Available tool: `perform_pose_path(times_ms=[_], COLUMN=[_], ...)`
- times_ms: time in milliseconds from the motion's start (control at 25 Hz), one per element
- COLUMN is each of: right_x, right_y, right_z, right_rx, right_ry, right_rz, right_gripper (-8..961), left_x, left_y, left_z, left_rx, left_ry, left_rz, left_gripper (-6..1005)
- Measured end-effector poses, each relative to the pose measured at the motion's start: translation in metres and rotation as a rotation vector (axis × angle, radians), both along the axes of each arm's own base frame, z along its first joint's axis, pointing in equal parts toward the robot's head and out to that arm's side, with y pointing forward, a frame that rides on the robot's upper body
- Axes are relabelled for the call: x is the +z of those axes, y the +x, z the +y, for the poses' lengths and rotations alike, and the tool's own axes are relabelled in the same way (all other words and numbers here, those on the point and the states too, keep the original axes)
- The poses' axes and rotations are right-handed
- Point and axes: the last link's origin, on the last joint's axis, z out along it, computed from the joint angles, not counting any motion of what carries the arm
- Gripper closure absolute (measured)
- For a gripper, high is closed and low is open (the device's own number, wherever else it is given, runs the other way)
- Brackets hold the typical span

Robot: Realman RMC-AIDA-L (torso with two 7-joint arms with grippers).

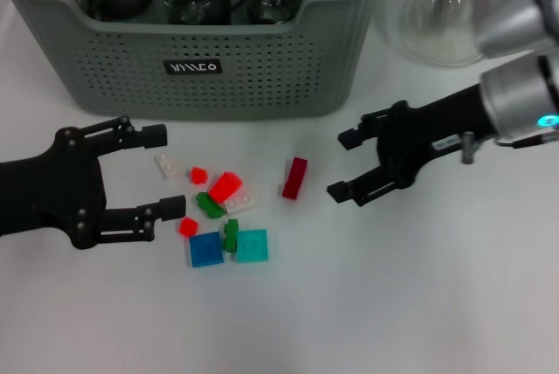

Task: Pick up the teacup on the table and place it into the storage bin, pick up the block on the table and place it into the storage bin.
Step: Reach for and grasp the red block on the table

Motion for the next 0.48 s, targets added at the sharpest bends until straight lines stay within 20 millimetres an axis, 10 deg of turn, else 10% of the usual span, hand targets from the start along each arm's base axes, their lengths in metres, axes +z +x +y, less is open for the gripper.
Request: perform_pose_path(times_ms=[480], right_x=[-0.05], right_y=[-0.014], right_z=[0.011], right_rx=[0.08], right_ry=[0.012], right_rz=[-0.116], right_gripper=[28], left_x=[-0.004], left_y=[-0.008], left_z=[0.0], left_rx=[0.041], left_ry=[0.013], left_rz=[-0.014], left_gripper=[151])
